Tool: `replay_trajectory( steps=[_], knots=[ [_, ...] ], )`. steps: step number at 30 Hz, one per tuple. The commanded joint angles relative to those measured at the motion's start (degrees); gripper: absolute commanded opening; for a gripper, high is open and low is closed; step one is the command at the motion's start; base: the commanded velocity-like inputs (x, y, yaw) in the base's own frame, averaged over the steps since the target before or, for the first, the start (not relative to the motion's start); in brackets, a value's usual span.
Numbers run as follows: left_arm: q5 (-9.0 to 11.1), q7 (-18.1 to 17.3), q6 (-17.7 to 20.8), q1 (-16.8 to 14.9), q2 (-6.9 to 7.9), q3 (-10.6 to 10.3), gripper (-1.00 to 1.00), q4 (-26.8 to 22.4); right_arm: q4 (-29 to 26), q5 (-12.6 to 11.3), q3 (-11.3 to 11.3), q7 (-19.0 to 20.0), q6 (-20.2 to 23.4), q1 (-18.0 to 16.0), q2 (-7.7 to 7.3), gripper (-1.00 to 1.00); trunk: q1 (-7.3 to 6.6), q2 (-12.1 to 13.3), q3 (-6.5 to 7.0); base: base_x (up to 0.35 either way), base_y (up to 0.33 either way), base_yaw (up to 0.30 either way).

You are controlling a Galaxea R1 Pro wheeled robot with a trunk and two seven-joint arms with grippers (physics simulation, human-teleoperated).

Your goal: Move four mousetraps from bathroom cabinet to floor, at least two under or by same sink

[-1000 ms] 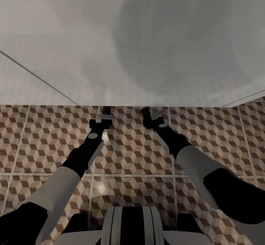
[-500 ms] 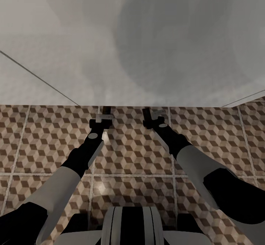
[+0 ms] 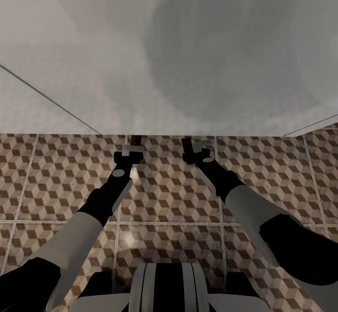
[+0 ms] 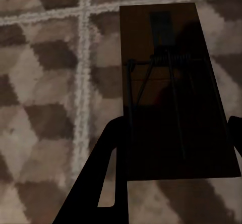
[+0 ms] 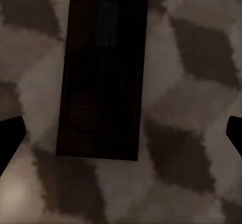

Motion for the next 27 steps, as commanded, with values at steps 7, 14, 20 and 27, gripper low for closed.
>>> replay_trajectory(
  steps=[7,14,20,27],
  knots=[
    [0.52,0.59,0.24,-0.03,0.05,-0.26,-1.00,-0.08,-0.02,-0.58,0.49,-0.49,0.21,-0.04,-0.17,1.00,-0.01,-0.01,-0.03,0.000,0.000,0.000],
    [0.52,0.60,0.24,-0.03,0.05,-0.26,1.00,-0.06,0.04,-0.58,0.49,-0.49,0.19,-0.04,-0.15,1.00,-0.01,-0.01,-0.03,0.000,0.000,0.000],
    [0.52,0.54,0.24,-0.03,0.05,-0.26,1.00,-0.05,0.08,-0.63,0.49,-0.49,0.06,-0.04,-0.22,1.00,-0.01,-0.01,-0.03,0.000,0.000,0.000],
    [0.52,0.54,0.24,-0.03,0.05,-0.25,1.00,-0.05,0.14,-0.59,0.49,-0.49,-1.16,-0.04,-0.23,1.00,-0.01,-0.01,-0.03,0.000,0.000,0.000]
  ],
)
